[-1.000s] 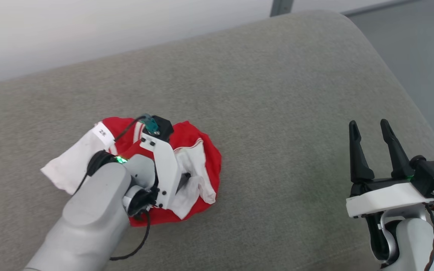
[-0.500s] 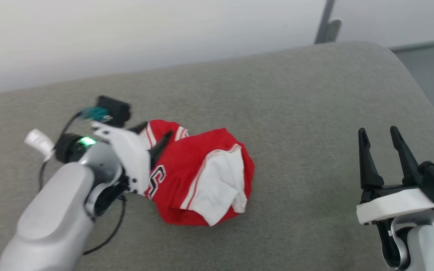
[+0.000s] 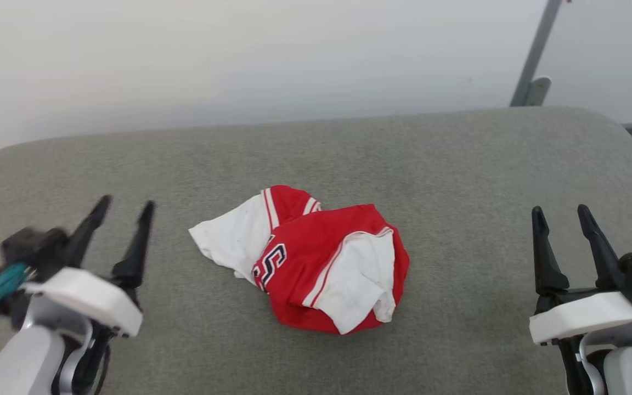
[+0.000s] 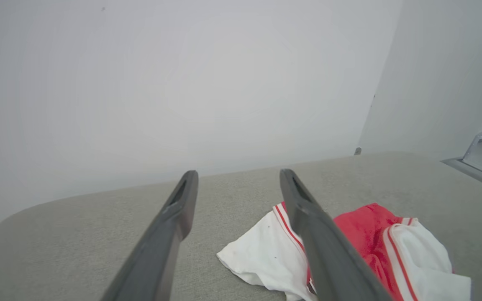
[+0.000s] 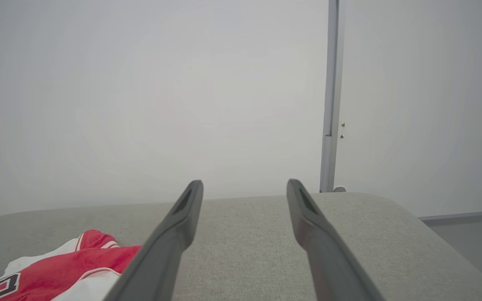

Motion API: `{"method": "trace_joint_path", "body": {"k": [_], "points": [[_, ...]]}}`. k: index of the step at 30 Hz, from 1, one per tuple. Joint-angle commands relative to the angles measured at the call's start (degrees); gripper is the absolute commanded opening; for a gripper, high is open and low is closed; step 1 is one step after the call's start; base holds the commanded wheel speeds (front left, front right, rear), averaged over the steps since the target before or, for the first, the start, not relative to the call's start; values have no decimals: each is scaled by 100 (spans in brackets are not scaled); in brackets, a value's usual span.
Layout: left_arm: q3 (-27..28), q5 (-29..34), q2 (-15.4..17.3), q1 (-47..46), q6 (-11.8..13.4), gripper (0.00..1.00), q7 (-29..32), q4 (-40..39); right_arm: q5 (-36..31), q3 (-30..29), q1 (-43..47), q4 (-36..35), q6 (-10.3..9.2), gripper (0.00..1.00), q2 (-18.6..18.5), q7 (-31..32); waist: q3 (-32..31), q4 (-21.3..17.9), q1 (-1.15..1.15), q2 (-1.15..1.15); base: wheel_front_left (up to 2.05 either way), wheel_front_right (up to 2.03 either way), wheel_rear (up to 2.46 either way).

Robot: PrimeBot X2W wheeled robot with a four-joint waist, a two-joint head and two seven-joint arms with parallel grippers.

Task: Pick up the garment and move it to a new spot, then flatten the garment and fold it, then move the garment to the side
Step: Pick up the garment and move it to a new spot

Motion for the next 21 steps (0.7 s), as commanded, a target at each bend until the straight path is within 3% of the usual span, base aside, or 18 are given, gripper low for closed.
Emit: {"method": "trace_joint_path", "body": {"k": [1,9,16,21], "points": [[76,-25,9,147,71,100,-119,-68,5,-1,67,-29,-2,100,-13,16,-50,84,0,0,0,0,0],[477,-96,128,1168,403,100,-582,-429,-14,-97,164,-35,-2,100,-20,-15,-119,319,0,0,0,0,0],[847,-11,28,1839,330,100,-735,-418,-35,-125,221,-26,-2,100,-15,-43,-148,412,0,0,0,0,0],[1220,56,-223,2237,236,100,-740,-496,-43,-108,299,-11,-2,100,-11,-54,-170,454,0,0,0,0,0]]}}
